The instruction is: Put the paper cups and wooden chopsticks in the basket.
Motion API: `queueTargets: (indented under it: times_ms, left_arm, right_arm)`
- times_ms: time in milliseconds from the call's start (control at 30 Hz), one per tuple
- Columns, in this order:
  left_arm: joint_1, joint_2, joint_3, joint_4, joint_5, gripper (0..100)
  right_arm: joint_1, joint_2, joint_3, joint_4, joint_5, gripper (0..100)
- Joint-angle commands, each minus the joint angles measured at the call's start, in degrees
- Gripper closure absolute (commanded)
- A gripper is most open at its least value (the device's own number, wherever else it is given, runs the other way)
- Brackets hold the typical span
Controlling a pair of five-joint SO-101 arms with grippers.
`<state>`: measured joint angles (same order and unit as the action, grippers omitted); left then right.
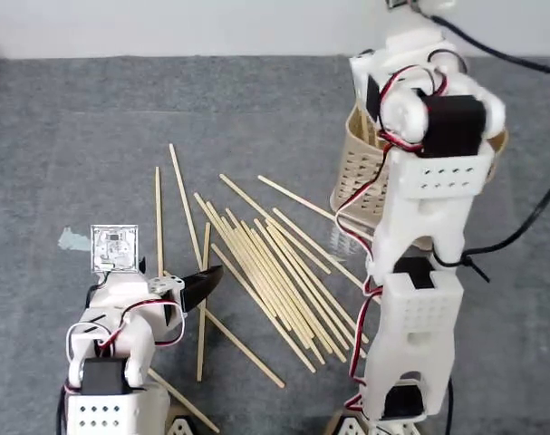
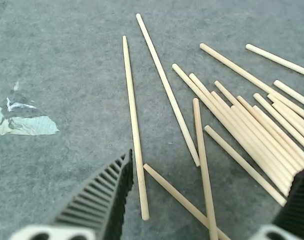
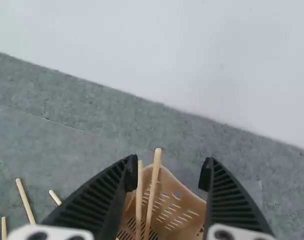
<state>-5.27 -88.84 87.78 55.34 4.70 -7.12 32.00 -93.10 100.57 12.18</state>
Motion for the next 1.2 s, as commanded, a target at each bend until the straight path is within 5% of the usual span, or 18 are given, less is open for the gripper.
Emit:
queueTargets:
  times_ms: [0, 167, 400, 600, 933, 1167]
  left_arm:
    - [-0.35, -0.70, -0.48, -1.05, -0.09, 55]
    - [-0.35, -0.70, -0.48, -0.88, 0.00, 55]
    - [-2.46, -0.53, -2.24, 0.00, 0.53, 55]
    - [-4.31, -0.18, -11.12, 10.55, 0.18, 55]
    - [-1.93, 1.58, -15.34, 16.70, -4.13, 55]
    - [-1.85, 21.63, -21.41, 14.77, -5.63, 55]
  right_arm:
    - [0.04, -6.99, 2.29, 2.59, -0.35, 81.2]
    - [-0.04, -14.90, 17.14, 2.59, -0.35, 93.0]
    - [-0.04, -31.69, 47.65, 2.33, -0.53, 93.7]
    - [-1.10, -42.95, 74.02, 0.75, -0.70, 93.7]
    - [-1.80, -61.41, 115.34, -24.66, -4.48, 93.8]
    - [-0.92, -66.68, 131.87, -41.10, -4.31, 93.4]
